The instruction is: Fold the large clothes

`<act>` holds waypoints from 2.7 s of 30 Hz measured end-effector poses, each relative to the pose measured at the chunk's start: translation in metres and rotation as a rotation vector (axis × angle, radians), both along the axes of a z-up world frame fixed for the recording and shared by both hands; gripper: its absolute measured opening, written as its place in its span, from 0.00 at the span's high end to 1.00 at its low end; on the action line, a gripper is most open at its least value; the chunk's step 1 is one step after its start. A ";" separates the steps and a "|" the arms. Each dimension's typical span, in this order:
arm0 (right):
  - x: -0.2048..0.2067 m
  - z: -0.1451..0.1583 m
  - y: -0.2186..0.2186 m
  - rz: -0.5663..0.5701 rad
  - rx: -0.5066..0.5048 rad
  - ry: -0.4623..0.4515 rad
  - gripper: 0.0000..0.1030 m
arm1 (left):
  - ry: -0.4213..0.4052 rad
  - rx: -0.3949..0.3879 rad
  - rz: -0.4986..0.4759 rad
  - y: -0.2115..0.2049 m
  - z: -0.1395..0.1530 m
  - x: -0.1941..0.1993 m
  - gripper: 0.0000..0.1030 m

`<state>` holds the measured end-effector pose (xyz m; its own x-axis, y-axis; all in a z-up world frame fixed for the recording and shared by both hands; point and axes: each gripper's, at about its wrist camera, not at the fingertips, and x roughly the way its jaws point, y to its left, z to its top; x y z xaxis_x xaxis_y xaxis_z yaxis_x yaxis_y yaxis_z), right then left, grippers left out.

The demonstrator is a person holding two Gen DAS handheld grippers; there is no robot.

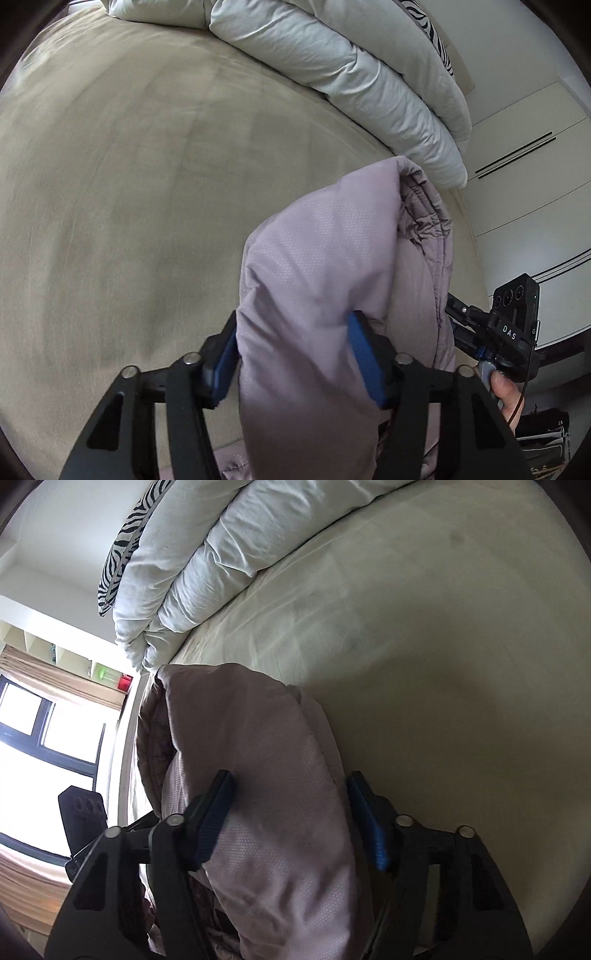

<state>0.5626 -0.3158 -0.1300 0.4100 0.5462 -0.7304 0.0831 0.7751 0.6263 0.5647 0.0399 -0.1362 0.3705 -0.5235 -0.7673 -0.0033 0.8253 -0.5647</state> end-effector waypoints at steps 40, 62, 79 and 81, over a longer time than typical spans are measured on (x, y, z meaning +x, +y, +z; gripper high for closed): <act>-0.384 0.154 0.000 0.117 0.041 -0.440 0.12 | -0.545 0.162 -0.213 -0.022 0.145 -0.308 0.38; -0.326 0.076 0.041 0.147 -0.430 -0.183 0.39 | -0.378 0.241 -0.069 -0.046 0.040 -0.297 0.41; -0.294 0.038 0.072 0.230 -0.528 -0.287 0.68 | -0.368 0.346 -0.108 -0.068 0.000 -0.281 0.40; -0.296 0.033 0.075 0.234 -0.556 -0.299 0.68 | -0.348 0.322 -0.104 -0.066 -0.003 -0.276 0.40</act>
<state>0.2670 -0.2412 -0.0969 0.5550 0.2207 -0.8020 -0.2412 0.9654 0.0988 0.2891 -0.0263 -0.1392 0.5924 -0.3277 -0.7360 0.2323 0.9442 -0.2334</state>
